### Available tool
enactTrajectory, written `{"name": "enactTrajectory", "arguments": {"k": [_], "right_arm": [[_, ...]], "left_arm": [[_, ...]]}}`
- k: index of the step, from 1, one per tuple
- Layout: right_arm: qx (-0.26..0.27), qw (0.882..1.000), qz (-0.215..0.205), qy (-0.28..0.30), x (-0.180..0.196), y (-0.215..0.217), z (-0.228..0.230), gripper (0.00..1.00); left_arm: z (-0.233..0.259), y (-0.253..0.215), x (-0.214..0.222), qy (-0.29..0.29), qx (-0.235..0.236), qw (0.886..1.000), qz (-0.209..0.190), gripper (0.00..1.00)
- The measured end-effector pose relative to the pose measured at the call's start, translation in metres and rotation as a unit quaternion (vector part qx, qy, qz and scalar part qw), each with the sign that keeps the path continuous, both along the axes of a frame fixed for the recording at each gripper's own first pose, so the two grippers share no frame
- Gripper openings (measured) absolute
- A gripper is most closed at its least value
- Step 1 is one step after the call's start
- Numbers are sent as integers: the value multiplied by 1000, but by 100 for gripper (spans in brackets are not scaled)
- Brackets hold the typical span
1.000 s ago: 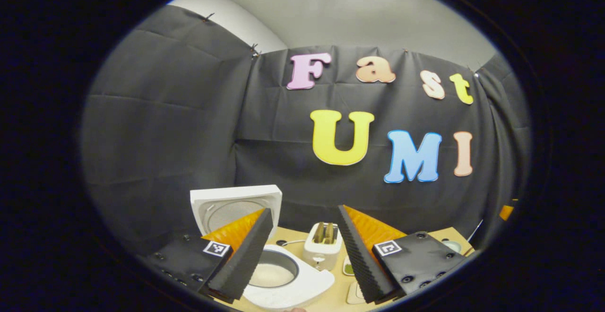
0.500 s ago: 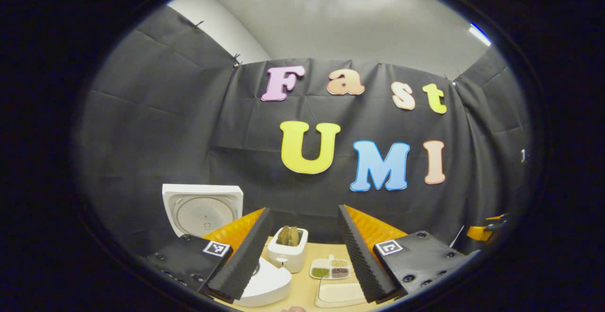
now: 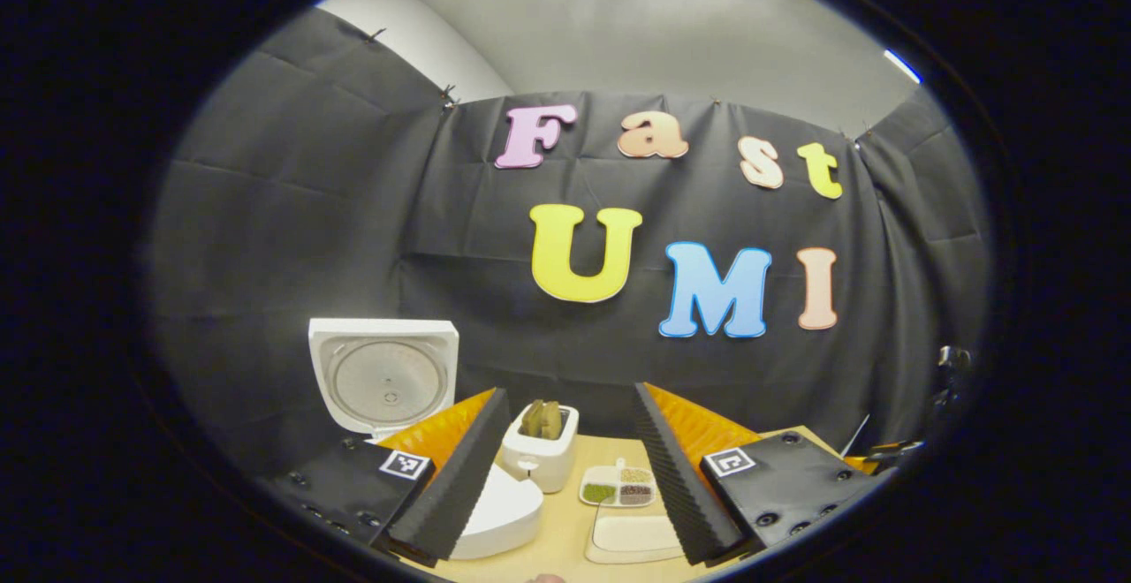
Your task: Close the left gripper, press the button to open the rice cooker; take a wooden spoon from the chopstick holder with the right hand, scoop a spoonful of rice and pour it into the rice cooker, then put the wooden spoon back into the chopstick holder.
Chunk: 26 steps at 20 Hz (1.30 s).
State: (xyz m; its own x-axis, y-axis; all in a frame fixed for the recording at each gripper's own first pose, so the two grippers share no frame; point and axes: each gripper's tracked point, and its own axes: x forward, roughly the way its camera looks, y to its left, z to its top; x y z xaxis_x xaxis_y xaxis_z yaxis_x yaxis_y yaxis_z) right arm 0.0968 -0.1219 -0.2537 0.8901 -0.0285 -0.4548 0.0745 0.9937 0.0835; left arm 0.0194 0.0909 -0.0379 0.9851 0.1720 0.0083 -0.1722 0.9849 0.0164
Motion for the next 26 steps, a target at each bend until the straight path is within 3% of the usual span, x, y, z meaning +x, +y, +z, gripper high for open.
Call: {"name": "enactTrajectory", "arguments": {"k": [11, 12, 14, 15, 16, 18, 19, 20, 22, 26], "right_arm": [[62, 996, 10, 57, 35, 1, -64, 98], [69, 996, 11, 62, 34, 1, -68, 86], [94, 994, 11, 56, 39, 3, -68, 73], [118, 991, 14, 56, 39, 7, -65, 61], [145, 988, 13, 55, 34, 13, -61, 39], [176, 983, 10, 56, 32, 18, -59, 19], [181, 982, 7, 50, 30, 21, -55, 19], [174, 984, 12, 47, 30, 24, -52, 11], [160, 986, 24, 38, 28, 33, -45, 6], [149, 989, 21, 4, 23, 33, -6, 6]], "left_arm": [[-12, -14, 4, 28, 28, 999, 10, 97], [-13, -17, 4, 30, 22, 999, 10, 97], [-17, -25, 3, 34, 13, 999, 9, 97], [-18, -28, 3, 35, 12, 999, 8, 96], [-19, -30, 1, 37, 15, 999, 8, 97], [-19, -31, -2, 40, 24, 999, 10, 96], [-19, -32, -5, 39, 28, 999, 12, 97], [-17, -32, -7, 38, 32, 999, 14, 96], [-13, -33, -12, 34, 36, 999, 15, 97], [-17, -28, -14, 33, 34, 999, -2, 96]]}}
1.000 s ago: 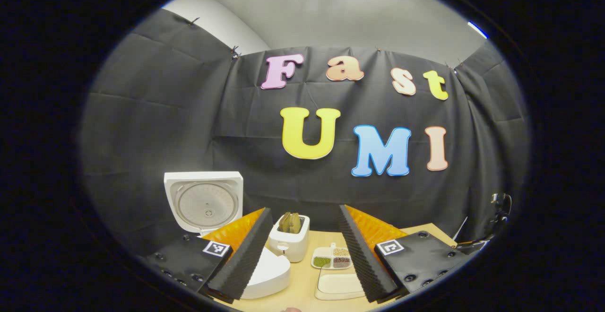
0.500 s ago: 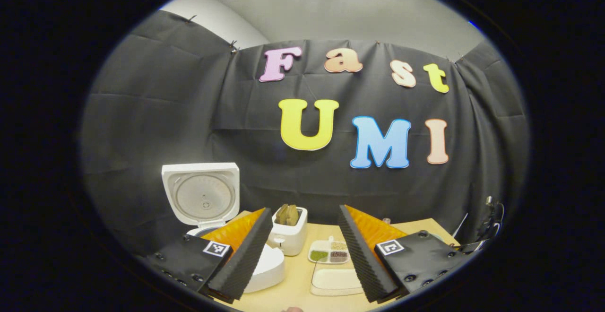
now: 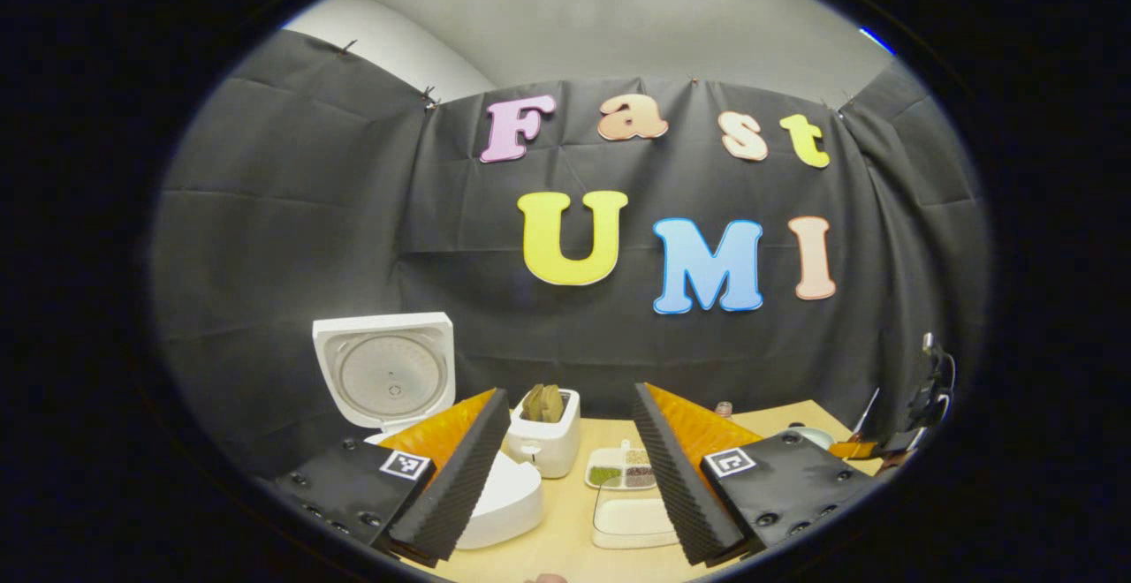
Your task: Close the left gripper, press the button to open the rice cooker; take a wooden spoon from the chopstick holder with the right hand, scoop a spoonful of rice and pour it into the rice cooker, then put the wooden spoon back into the chopstick holder.
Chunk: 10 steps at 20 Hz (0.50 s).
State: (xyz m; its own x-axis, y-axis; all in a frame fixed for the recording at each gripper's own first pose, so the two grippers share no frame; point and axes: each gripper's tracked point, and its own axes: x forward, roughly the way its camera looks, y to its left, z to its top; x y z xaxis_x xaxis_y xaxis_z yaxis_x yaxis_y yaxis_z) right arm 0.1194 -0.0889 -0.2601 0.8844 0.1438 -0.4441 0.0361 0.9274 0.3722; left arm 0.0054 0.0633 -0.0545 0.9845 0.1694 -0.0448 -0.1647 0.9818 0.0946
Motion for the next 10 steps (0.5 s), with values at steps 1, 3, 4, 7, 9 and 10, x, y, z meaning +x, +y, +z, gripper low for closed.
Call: {"name": "enactTrajectory", "arguments": {"k": [1, 3, 4, 7, 9, 10], "right_arm": [[2, 1000, -3, -9, -3, 3, 12, 6], [-9, 1000, 0, -27, -12, 10, 35, 6], [-11, 999, 0, -39, -15, 15, 50, 6], [-1, 997, 13, -76, -18, 48, 91, 6], [-1, 995, 29, -92, -14, 78, 107, 6], [-2, 995, 37, -97, -10, 93, 111, 6]], "left_arm": [[-1, 5, 1, 2, -1, 1000, -4, 97], [2, 16, 0, -6, -5, 1000, -7, 97], [1, 21, -1, -7, -10, 1000, -9, 96], [-8, 36, -2, -5, -23, 1000, -18, 96], [-17, 49, -4, 2, -27, 999, -28, 97], [-21, 57, -5, 5, -29, 999, -31, 97]]}}
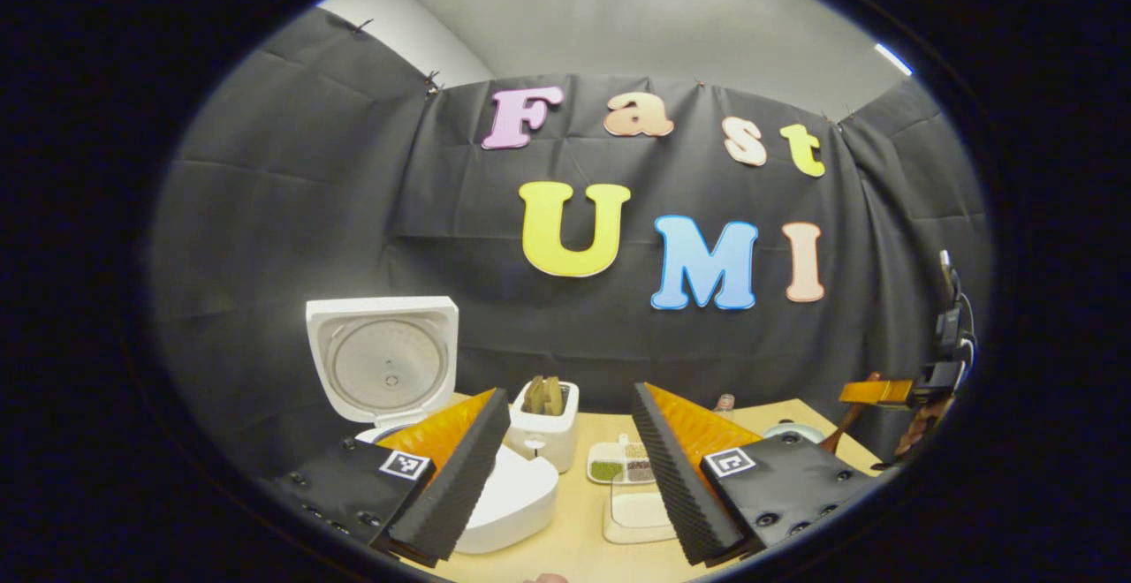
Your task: Close the left gripper, press the button to open the rice cooker; take a wooden spoon from the chopstick holder with the right hand, scoop a spoonful of rice and pour it into the rice cooker, then put the wooden spoon back into the chopstick holder.
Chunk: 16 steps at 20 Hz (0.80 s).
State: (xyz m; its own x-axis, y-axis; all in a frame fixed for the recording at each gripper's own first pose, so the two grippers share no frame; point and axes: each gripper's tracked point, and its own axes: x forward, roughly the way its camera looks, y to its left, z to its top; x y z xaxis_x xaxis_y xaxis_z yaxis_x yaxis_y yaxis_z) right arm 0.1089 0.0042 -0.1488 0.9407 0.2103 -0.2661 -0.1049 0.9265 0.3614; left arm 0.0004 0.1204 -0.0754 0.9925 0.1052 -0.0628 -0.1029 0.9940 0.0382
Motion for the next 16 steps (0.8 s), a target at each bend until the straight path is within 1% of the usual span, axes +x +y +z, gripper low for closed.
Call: {"name": "enactTrajectory", "arguments": {"k": [1, 4, 7, 11, 13, 16], "right_arm": [[-1, 1000, 6, -4, 3, 14, 2, 6], [-16, 1000, 20, -11, 14, 49, -1, 6], [-38, 999, 30, -16, 26, 78, -15, 6], [-66, 997, 32, -1, 48, 104, -52, 6], [-95, 995, 34, 2, 61, 114, -76, 6], [-130, 991, 43, 9, 74, 129, -112, 6]], "left_arm": [[-4, 9, -1, 3, -2, 1000, -2, 96], [-6, 32, -7, 7, 1, 1000, -3, 97], [-6, 42, -13, 5, 3, 1000, -23, 96], [-10, 54, -17, 10, 29, 999, -32, 96], [-13, 58, -17, 12, 40, 998, -37, 97], [-24, 61, -15, 22, 41, 998, -48, 96]]}}
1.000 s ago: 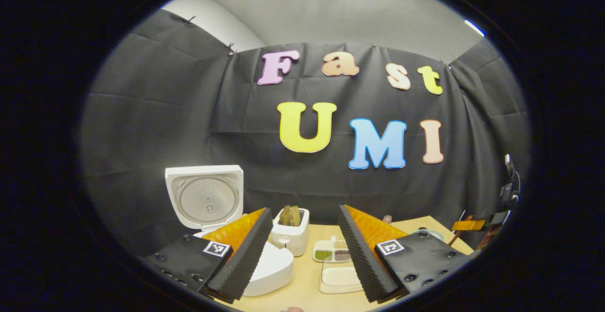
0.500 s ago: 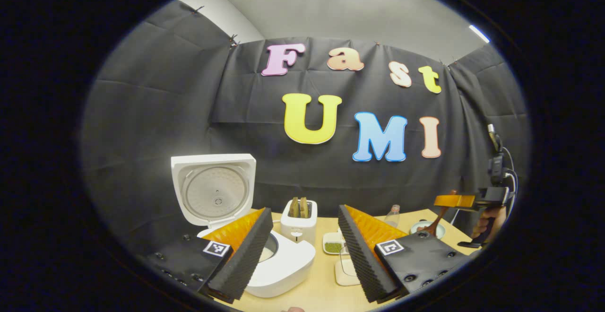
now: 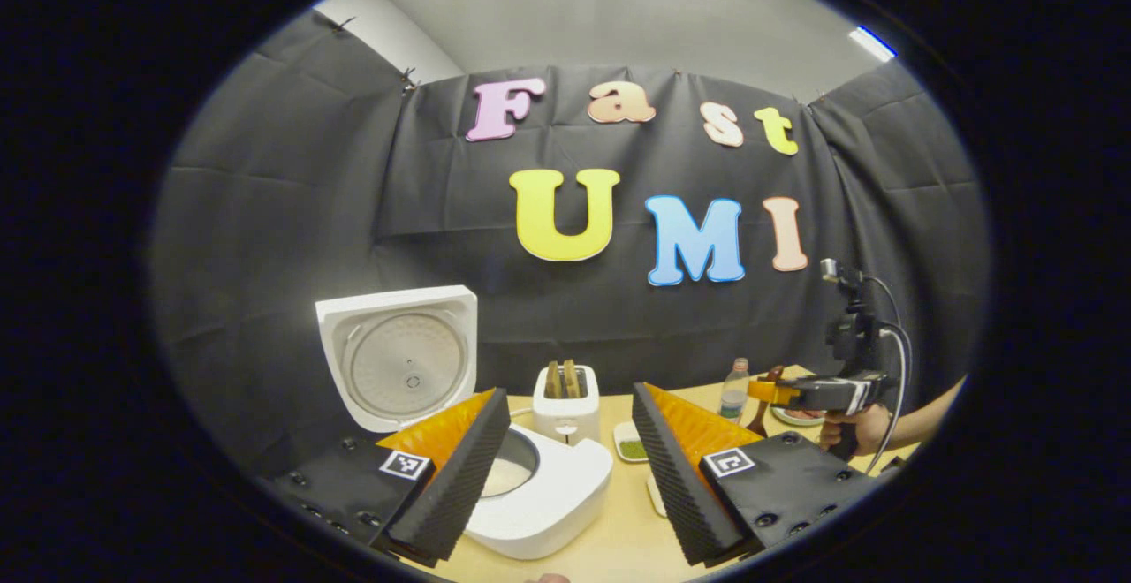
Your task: Close the left gripper, press the button to open the rice cooker; take a wooden spoon from the chopstick holder with the right hand, scoop a spoonful of rice and pour it into the rice cooker, then put the wooden spoon back into the chopstick holder.
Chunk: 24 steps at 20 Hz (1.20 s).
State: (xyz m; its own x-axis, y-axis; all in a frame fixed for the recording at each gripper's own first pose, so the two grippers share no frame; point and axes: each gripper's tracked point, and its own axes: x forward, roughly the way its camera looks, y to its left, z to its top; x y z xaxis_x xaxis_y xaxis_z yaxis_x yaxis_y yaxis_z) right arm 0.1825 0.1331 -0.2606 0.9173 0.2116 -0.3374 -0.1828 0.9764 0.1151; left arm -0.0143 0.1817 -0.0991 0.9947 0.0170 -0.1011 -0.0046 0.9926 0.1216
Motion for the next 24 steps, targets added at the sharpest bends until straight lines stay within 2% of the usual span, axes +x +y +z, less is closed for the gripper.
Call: {"name": "enactTrajectory", "arguments": {"k": [3, 6, 8, 12, 15, 18, 24], "right_arm": [[-39, 999, -9, 10, 9, 2, -33, 6], [-42, 999, -1, 24, 11, 15, -54, 6], [-18, 999, 10, 38, 7, 32, -58, 6], [73, 993, 37, 84, -11, 71, -61, 6], [152, 979, 36, 130, -21, 85, -68, 6], [231, 958, 13, 170, -18, 74, -70, 6], [365, 918, -37, 149, -5, 10, -23, 6]], "left_arm": [[-2, 9, 4, 3, 4, 1000, 1, 96], [-4, 20, 8, 9, 5, 1000, 8, 96], [-9, 28, 10, 15, 4, 1000, 16, 96], [-16, 34, 10, 22, 0, 999, 28, 96], [-16, 33, 7, 20, 1, 999, 33, 96], [-14, 31, 5, 17, 1, 999, 36, 96], [-4, 23, 4, 5, -1, 999, 34, 96]]}}
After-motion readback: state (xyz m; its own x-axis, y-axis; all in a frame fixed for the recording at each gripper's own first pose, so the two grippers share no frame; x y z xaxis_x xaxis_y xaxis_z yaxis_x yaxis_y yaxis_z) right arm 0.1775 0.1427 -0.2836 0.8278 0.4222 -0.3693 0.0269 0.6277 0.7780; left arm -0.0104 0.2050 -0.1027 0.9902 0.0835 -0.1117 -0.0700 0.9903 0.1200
